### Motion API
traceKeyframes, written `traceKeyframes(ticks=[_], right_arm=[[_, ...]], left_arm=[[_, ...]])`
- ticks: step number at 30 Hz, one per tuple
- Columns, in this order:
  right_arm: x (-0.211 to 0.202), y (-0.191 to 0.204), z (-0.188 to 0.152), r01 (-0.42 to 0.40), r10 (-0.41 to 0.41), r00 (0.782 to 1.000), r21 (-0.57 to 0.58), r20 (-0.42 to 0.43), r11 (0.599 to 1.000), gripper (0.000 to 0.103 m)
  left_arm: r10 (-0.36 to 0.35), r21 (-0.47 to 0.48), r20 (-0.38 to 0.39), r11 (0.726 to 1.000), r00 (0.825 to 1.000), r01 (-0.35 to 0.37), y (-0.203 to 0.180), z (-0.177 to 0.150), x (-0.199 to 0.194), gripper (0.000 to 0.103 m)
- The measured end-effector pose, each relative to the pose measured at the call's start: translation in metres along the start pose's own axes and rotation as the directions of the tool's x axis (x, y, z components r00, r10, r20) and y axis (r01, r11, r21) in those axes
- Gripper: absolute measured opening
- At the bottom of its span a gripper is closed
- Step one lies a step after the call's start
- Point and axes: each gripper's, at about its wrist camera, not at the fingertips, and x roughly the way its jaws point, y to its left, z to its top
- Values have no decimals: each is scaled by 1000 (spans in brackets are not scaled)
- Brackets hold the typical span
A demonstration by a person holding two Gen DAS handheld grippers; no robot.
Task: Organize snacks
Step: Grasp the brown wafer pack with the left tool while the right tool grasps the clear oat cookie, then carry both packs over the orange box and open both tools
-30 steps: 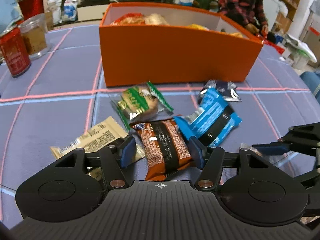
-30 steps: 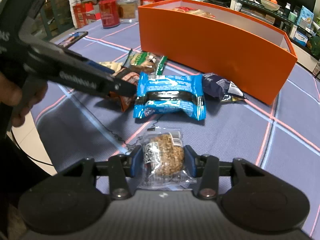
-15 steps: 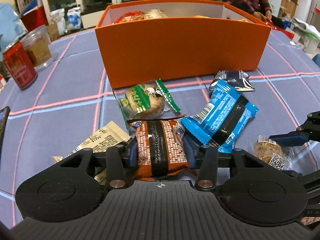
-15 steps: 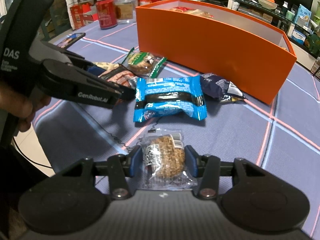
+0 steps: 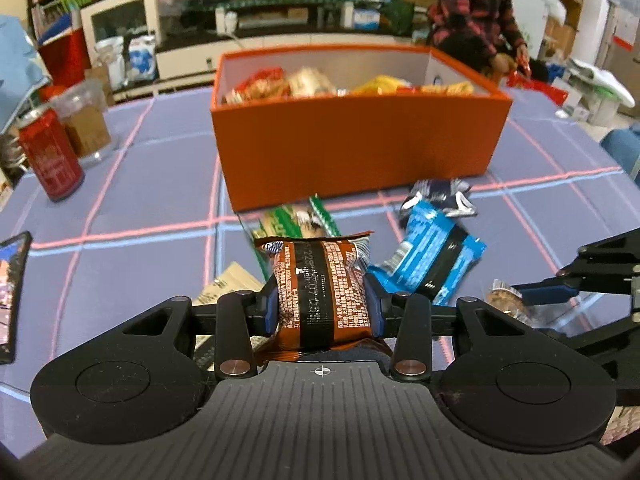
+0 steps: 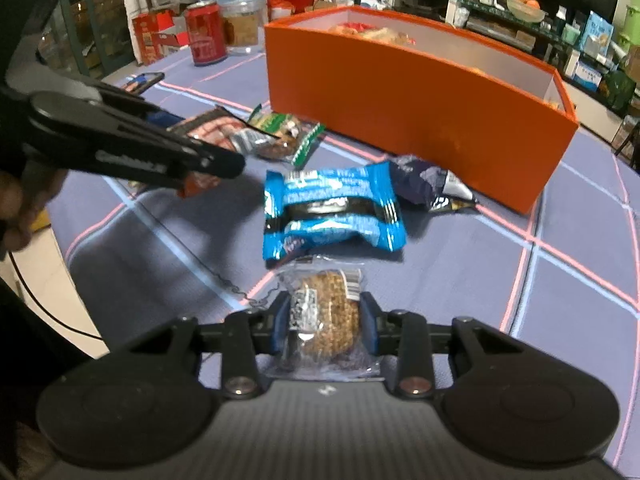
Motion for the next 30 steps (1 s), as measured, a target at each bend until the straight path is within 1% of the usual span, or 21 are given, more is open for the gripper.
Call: traceKeyframes(ticks=[3, 5, 7, 10, 13, 15, 18, 19, 20, 22, 23, 24, 25, 26, 27, 28, 29, 30], right_arm=[[-14, 2, 3, 14, -14, 999, 3, 44, 1000, 33], [-23, 1, 6, 39, -40, 996, 11, 76, 999, 33], [-34, -1, 11, 66, -68, 989, 23, 128, 998, 32], [-47, -12, 27, 93, -102, 974, 53, 202, 994, 31], [-53, -35, 56, 103, -135, 955, 130, 265, 986, 31], [-50, -50, 81, 125, -163, 941, 145, 297, 982, 31], [-36, -72, 123, 159, -206, 925, 166, 321, 973, 31], [-29, -78, 137, 167, -214, 925, 170, 315, 971, 32], [-22, -83, 148, 183, -230, 920, 171, 318, 968, 32], [-12, -87, 162, 247, -285, 911, 160, 298, 956, 37], [-13, -88, 163, 267, -304, 905, 160, 296, 950, 41], [-19, -87, 160, 273, -312, 897, 164, 312, 948, 56], [-27, -84, 152, 260, -304, 890, 170, 339, 950, 66], [-34, -81, 142, 253, -302, 887, 178, 351, 951, 66], [-38, -78, 130, 256, -310, 886, 192, 345, 947, 66], [-43, -73, 113, 252, -315, 886, 215, 341, 943, 66], [-45, -70, 98, 237, -310, 890, 239, 336, 941, 67], [-42, -66, 85, 223, -304, 898, 265, 318, 938, 67]], left_arm=[[-17, -22, 39, 1000, 999, 18, 6, 5, -15, 0], [-19, -37, 68, 999, 997, 22, 7, 10, -23, 0], [-26, -35, 107, 999, 994, 30, 7, 18, -32, 0], [-37, -37, 162, 998, 986, 44, 7, 36, -39, 0], [-30, -43, 213, 998, 977, 40, 7, 65, -35, 0], [-31, -26, 244, 999, 969, 38, 4, 89, -26, 0], [-5, -5, 262, 1000, 965, 7, -1, 125, -1, 0], [4, -2, 260, 1000, 965, -4, -3, 137, 11, 0], [11, -3, 257, 1000, 966, -11, -3, 148, 24, 0], [12, -15, 228, 1000, 974, -9, 3, 160, 44, 0], [17, -27, 213, 1000, 977, -11, 7, 162, 46, 6], [15, -39, 222, 999, 975, -7, 13, 159, 41, 12], [6, -43, 258, 999, 966, 6, 21, 153, 32, 36], [3, -50, 299, 999, 954, 13, 28, 144, 22, 62], [19, -64, 332, 998, 943, 3, 37, 131, 12, 67], [33, -74, 337, 997, 941, -9, 45, 121, 5, 65], [42, -81, 330, 997, 943, -16, 54, 109, -1, 62], [55, -96, 321, 995, 946, -25, 64, 96, -5, 62]])
